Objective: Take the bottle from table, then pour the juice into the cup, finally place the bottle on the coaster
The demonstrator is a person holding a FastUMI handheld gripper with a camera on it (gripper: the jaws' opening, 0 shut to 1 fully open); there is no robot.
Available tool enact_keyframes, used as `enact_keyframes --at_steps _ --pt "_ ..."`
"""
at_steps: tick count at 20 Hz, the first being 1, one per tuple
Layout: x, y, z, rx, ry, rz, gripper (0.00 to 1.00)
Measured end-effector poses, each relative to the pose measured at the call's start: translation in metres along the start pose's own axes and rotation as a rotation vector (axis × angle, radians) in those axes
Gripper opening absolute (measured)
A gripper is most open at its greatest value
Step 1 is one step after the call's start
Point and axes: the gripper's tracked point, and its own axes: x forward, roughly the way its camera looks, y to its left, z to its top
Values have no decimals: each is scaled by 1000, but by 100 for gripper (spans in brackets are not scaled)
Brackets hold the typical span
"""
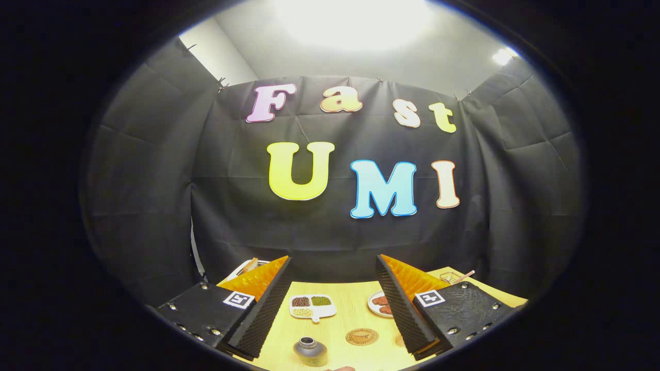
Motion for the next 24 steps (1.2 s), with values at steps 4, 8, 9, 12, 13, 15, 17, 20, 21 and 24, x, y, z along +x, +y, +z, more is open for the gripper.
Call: enact_keyframes --at_steps 4,8,9,12,13,15,17,20,21,24 --pt "3 2 -7 -6 4 5 98" --pt "14 22 -29 34 13 46 98" --pt "17 22 -36 39 19 42 98" --pt "25 25 -58 12 37 27 98" --pt "26 26 -66 -5 36 18 98" --pt "28 28 -84 -16 30 4 98" --pt "30 36 -106 -3 32 6 98" --pt "32 47 -133 -14 37 20 98" --pt "31 48 -143 -26 42 19 98" --pt "28 51 -171 -26 52 18 98"
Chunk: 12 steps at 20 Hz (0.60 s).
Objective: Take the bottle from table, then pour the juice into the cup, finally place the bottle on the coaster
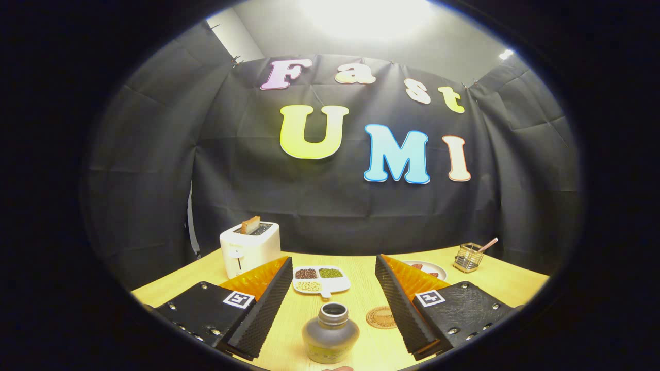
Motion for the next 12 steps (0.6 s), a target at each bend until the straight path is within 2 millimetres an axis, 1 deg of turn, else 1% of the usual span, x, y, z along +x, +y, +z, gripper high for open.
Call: enact_keyframes --at_steps 2,4,7,12 --pt "0 5 -13 23 0 16 98" --pt "-1 4 -28 30 14 20 98" --pt "-1 2 -44 21 22 24 98" --pt "1 -1 -77 24 51 34 98"
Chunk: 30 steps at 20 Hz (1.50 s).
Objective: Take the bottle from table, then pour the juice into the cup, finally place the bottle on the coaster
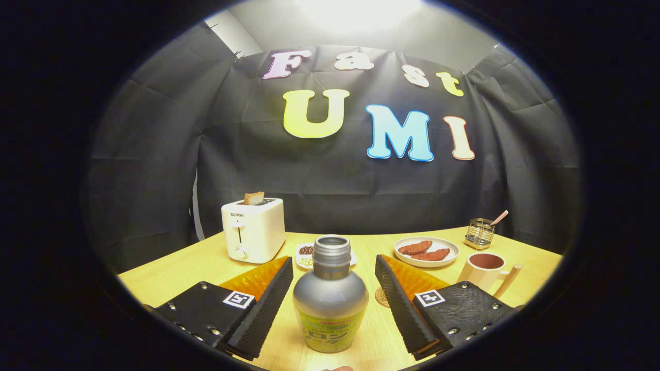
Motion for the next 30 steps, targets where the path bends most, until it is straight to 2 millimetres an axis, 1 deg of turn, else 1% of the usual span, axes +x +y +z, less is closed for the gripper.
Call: enact_keyframes --at_steps 4,7,9,11,13,14,18,21,24,26,27,30 --pt "4 2 -21 -28 32 8 98" --pt "2 4 -25 -60 32 5 98" --pt "4 5 -32 -74 49 -6 94" --pt "5 9 -32 -59 43 22 84" --pt "2 14 -28 -26 31 58 80" --pt "0 10 -25 -16 22 62 78" --pt "-3 -20 5 57 -17 5 78" --pt "0 -51 25 185 -36 -38 78" --pt "11 -74 27 348 -16 -58 77" --pt "18 -87 24 422 2 -70 77" --pt "21 -92 23 454 11 -72 77" --pt "28 -96 21 541 28 -59 77"
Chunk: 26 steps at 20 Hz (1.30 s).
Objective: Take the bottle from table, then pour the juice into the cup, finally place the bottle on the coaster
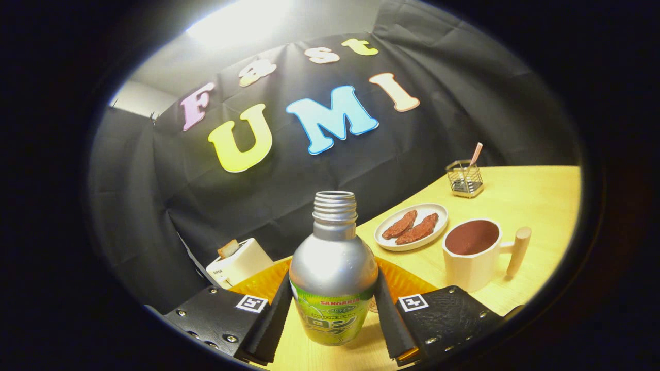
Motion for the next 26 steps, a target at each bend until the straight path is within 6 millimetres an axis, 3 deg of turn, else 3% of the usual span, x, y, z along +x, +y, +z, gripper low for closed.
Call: enact_keyframes --at_steps 10,22,26 --pt "7 2 -4 253 67 58 76" --pt "12 -18 -7 671 78 121 76" --pt "11 -22 -1 733 53 125 76"
